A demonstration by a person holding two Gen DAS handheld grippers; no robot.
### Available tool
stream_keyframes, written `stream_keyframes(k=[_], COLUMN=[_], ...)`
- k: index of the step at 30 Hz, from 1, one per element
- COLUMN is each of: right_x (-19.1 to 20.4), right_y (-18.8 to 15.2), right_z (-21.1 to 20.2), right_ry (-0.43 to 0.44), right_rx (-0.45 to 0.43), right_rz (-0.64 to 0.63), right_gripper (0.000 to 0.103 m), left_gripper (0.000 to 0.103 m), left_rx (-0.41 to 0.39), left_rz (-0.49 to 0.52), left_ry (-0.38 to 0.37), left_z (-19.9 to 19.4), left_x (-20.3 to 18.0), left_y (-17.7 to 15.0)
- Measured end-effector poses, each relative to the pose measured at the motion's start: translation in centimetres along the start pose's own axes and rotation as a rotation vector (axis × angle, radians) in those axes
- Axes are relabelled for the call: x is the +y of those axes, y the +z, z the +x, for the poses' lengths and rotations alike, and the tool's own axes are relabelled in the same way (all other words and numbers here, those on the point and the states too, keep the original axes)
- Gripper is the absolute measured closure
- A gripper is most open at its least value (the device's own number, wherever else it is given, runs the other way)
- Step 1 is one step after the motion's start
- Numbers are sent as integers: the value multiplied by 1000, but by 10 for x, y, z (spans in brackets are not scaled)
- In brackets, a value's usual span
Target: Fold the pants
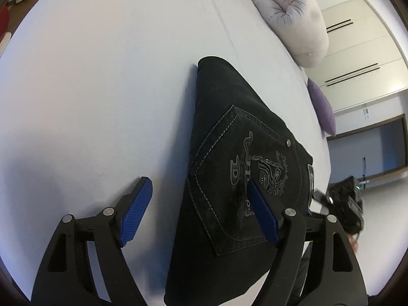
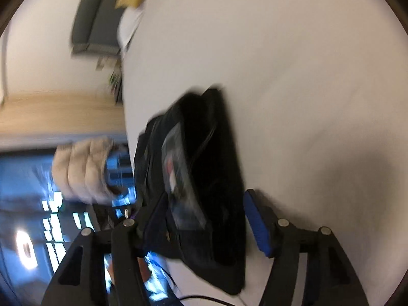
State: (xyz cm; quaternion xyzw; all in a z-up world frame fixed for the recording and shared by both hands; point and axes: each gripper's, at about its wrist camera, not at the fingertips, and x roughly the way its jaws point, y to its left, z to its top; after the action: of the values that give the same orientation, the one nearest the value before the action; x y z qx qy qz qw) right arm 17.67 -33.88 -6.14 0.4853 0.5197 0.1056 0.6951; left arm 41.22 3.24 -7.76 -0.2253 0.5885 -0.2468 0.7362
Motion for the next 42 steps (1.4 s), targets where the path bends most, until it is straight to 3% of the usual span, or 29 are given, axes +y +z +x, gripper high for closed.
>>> stream_keyframes(k=[3,4,8,10,11,12,14,18,20,22,24,25,26,28,31,34,38,42], right_x=[13,17,19,8,8,10,12,6,0,-13,-21,-18,-13,-14,-17,6,49,82], right_y=[-9,-11,-16,-21,-23,-24,-26,-24,-21,-16,-6,-2,2,4,7,2,2,15], right_z=[6,9,11,10,11,12,12,13,20,30,41,45,53,65,66,57,47,33], right_ry=[-39,-72,-84,-13,-3,-47,-120,-109,-53,91,161,178,181,219,232,175,126,162], right_rx=[8,20,24,45,56,49,29,18,31,66,83,96,120,153,129,95,42,9], right_rz=[-75,-105,-95,-14,-2,-36,-75,-74,-27,41,114,109,70,67,59,-77,-225,-291], right_gripper=[49,68,78,83,83,83,71,61,43,31,34,42,58,71,79,87,91,91], left_gripper=[27,27,27,25,23,21,18,16,13,13,13,13,21,40,63,83,87,87], left_rx=[-6,-2,17,21,25,31,39,62,77,97,116,122,127,134,110,75,35,14], left_rz=[-33,-29,-8,-18,-23,-29,-33,4,50,108,148,161,170,174,164,150,119,130], left_ry=[-16,-13,-2,-17,-26,-39,-53,-23,7,54,80,84,82,78,65,53,17,9], left_z=[-1,0,8,7,9,10,13,18,21,27,33,35,37,42,40,30,17,5], left_x=[2,0,-5,-1,0,2,3,-5,-11,-22,-30,-33,-36,-39,-38,-34,-36,-39], left_y=[2,3,9,6,9,10,14,18,17,15,14,13,13,12,11,9,9,12])
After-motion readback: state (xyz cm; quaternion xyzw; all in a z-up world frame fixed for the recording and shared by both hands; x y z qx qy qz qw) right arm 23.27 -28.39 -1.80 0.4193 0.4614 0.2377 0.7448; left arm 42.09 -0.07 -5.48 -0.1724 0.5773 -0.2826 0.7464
